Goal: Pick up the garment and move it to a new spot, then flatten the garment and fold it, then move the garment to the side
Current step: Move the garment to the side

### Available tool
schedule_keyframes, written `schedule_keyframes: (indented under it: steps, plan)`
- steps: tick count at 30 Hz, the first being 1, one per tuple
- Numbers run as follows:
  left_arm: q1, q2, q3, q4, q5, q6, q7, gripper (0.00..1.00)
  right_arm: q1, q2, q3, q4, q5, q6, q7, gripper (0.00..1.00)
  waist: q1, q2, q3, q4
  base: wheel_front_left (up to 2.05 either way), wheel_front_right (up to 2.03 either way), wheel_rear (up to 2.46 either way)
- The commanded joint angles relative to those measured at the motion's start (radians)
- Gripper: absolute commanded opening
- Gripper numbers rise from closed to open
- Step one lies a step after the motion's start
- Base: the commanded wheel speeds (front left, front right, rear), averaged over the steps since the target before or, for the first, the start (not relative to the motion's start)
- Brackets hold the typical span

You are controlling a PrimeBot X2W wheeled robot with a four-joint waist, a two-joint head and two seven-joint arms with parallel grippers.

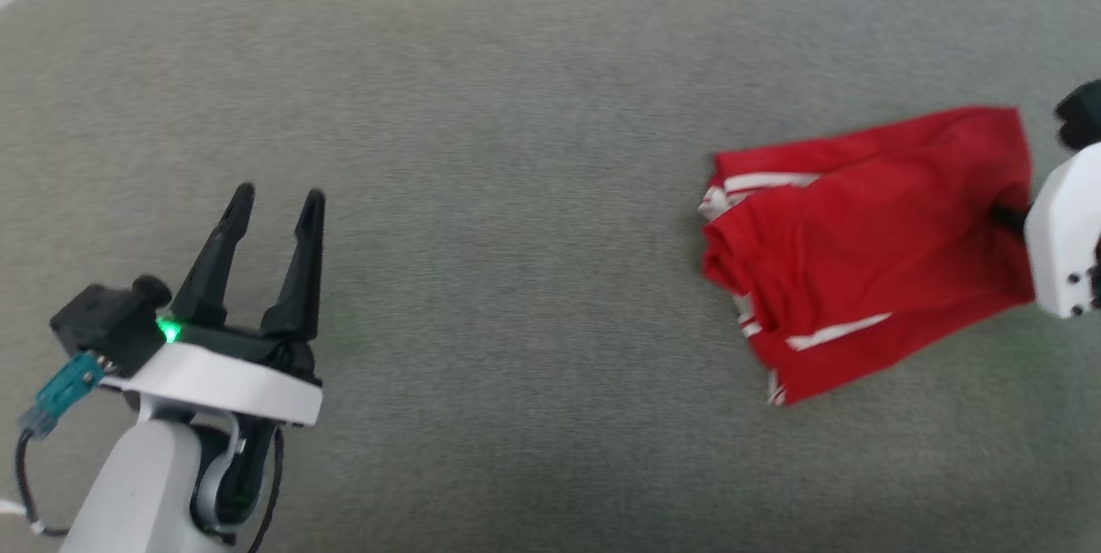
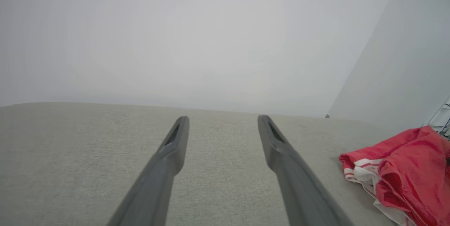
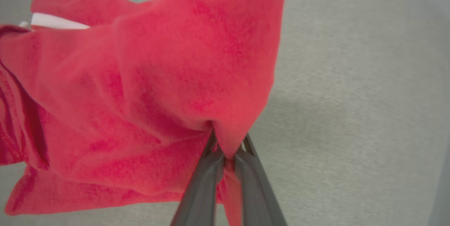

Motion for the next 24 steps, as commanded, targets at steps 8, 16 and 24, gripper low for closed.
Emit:
schedule_keyframes:
  steps: [8,16,24]
  plan:
    - [-0.115,0.012,-0.092,0.012,0.022,-0.003,-0.005,1.00,-0.057,-0.023,-0.068,0.017,-0.091,-0.003,-0.108,0.00,0.0000,0.0000,0.054,-0.114,0.00,0.00,0.00]
    - [-0.247,0.019,-0.207,0.023,0.032,-0.003,-0.004,1.00,-0.128,-0.041,-0.142,0.139,-0.178,-0.003,-0.231,0.00,0.0000,0.0000,0.115,-0.189,0.00,0.00,0.00]
    - [-0.380,0.014,-0.331,0.043,0.015,-0.003,-0.005,1.00,-0.232,-0.031,-0.215,0.327,-0.347,-0.003,-0.361,0.00,0.0000,0.0000,0.183,-0.228,0.00,0.00,0.00]
